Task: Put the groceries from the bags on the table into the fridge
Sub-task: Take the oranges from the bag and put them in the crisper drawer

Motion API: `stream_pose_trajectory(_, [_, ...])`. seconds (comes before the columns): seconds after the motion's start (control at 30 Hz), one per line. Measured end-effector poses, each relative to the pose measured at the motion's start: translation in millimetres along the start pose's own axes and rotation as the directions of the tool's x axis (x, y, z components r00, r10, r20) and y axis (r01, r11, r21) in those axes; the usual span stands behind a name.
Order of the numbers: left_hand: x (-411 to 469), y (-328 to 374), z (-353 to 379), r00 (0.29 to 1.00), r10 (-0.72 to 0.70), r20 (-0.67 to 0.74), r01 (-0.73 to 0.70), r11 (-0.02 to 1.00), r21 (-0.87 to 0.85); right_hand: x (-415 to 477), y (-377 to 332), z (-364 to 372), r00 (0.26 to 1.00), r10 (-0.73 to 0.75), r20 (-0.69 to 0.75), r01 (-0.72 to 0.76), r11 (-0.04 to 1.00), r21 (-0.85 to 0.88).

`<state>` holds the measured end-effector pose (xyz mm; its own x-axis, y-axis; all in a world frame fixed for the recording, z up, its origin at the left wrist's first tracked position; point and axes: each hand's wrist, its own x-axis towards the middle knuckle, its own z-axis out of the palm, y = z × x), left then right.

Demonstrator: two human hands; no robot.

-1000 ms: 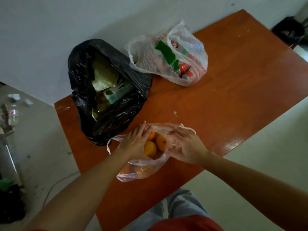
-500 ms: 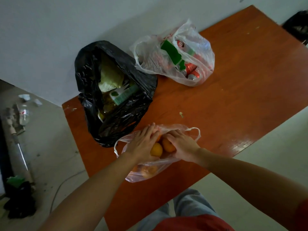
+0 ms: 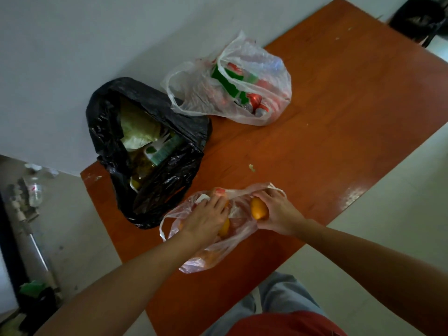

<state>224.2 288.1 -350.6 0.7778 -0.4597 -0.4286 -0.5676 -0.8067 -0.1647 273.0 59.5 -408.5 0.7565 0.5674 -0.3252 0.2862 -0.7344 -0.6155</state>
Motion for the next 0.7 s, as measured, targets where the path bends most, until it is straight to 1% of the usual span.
stream_pose_trajectory(0.1, [2.5, 10.6, -4.9, 0.999, 0.033, 0.026, -0.036, 0.996, 0.083, -3.2, -4.6, 2.7, 1.0, 0.02, -0.015, -0.021, 0.998, -0.066])
stream_pose_trajectory(0.17, [1.0, 15.0, -2.1, 0.999, 0.045, 0.029, -0.047, 0.996, 0.077, -6.2, -8.1, 2.1, 0.998, 0.053, -0.016, -0.054, 0.993, -0.103])
stream_pose_trajectory(0.27, [-5.9, 14.5, -0.9, 0.997, 0.05, -0.051, -0.049, 0.999, 0.012, -15.8, -17.1, -0.9, 0.998, 0.061, -0.028, -0.064, 0.988, -0.141])
stream_pose_trajectory(0.33, [-14.4, 11.1, -6.0, 0.996, 0.065, -0.055, -0.069, 0.995, -0.07, -25.2, -27.0, -3.2, 0.998, 0.043, -0.043, -0.05, 0.984, -0.173])
stream_pose_trajectory(0.37, [-19.5, 8.2, -10.3, 0.998, 0.057, -0.03, -0.06, 0.99, -0.13, -30.3, -33.8, -4.8, 0.997, 0.039, -0.062, -0.05, 0.981, -0.19])
stream_pose_trajectory(0.4, [-24.4, 4.9, -15.3, 0.998, 0.043, -0.035, -0.048, 0.982, -0.184, -35.4, -40.9, -6.6, 0.996, 0.038, -0.081, -0.054, 0.978, -0.203])
stream_pose_trajectory(0.47, [-34.2, -2.0, -22.7, 0.995, 0.013, -0.096, -0.037, 0.966, -0.255, -46.7, -56.5, -12.3, 0.991, 0.037, -0.128, -0.064, 0.975, -0.214])
stream_pose_trajectory(0.5, [-37.9, -6.3, -26.4, 0.993, -0.004, -0.121, -0.028, 0.964, -0.263, -53.6, -63.5, -16.4, 0.987, 0.038, -0.158, -0.072, 0.973, -0.221])
stream_pose_trajectory(0.6, [-43.6, -17.1, -44.5, 0.982, -0.027, -0.185, -0.008, 0.982, -0.187, -80.0, -78.7, -37.1, 0.965, 0.062, -0.256, -0.131, 0.957, -0.259])
stream_pose_trajectory(0.7, [-41.3, -15.3, -79.7, 0.957, 0.014, -0.29, -0.055, 0.989, -0.134, -113.4, -78.9, -63.2, 0.934, 0.125, -0.336, -0.224, 0.934, -0.278])
